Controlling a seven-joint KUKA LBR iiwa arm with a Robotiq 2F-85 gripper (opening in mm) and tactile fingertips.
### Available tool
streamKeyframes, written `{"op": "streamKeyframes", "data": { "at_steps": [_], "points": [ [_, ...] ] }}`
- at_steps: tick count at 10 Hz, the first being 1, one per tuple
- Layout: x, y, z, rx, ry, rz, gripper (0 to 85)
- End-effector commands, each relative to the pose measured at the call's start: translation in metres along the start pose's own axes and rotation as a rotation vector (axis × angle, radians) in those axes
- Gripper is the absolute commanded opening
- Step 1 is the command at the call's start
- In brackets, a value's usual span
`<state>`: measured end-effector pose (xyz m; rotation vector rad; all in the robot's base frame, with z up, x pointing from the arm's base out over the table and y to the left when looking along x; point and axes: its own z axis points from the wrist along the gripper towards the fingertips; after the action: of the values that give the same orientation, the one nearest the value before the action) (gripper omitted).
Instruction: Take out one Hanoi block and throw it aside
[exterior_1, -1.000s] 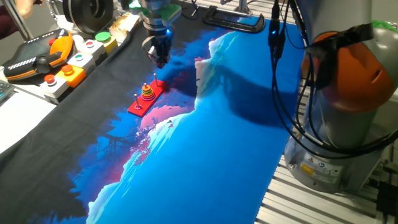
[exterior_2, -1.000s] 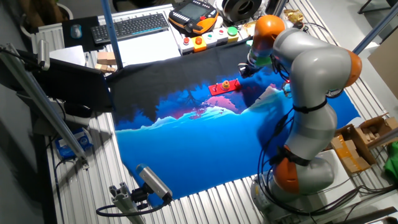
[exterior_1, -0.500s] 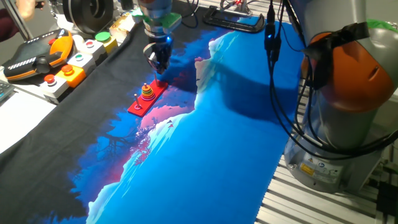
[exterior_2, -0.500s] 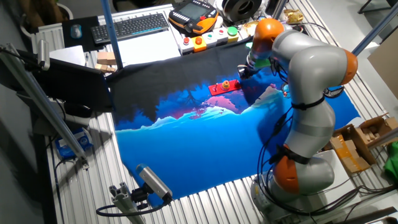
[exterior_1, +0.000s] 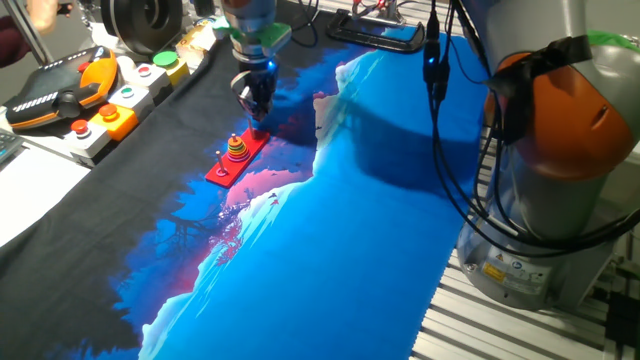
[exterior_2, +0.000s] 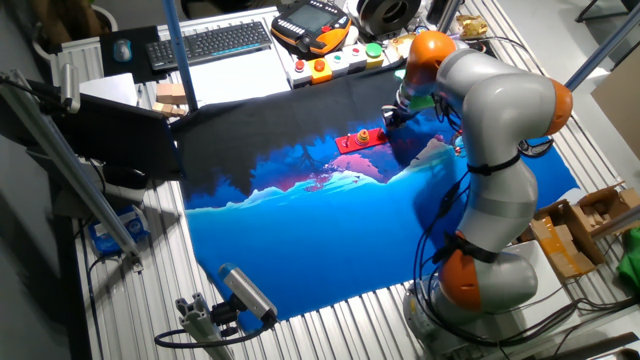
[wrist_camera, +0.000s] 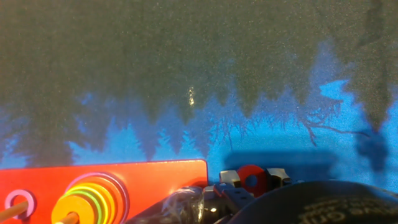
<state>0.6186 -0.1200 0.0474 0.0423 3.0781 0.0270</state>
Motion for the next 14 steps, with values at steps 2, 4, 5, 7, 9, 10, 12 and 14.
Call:
{"op": "streamKeyframes", "data": {
  "at_steps": [2,4,5,7,9,10,12,14],
  "points": [
    [0.0,0.0,0.001,-0.002,0.003,-0.001,0.7],
    [0.0,0.0,0.003,-0.006,0.003,-0.004,0.7],
    [0.0,0.0,0.004,-0.005,0.003,-0.017,2.0],
    [0.0,0.0,0.004,0.0,-0.006,-0.028,32.0],
    [0.0,0.0,0.004,-0.01,-0.012,-0.024,43.7],
    [-0.001,0.001,0.004,-0.011,-0.012,-0.025,43.7],
    [-0.001,0.001,0.001,-0.011,-0.015,-0.027,43.7],
    [-0.002,0.002,-0.018,0.004,-0.011,-0.031,41.3]
  ]
}}
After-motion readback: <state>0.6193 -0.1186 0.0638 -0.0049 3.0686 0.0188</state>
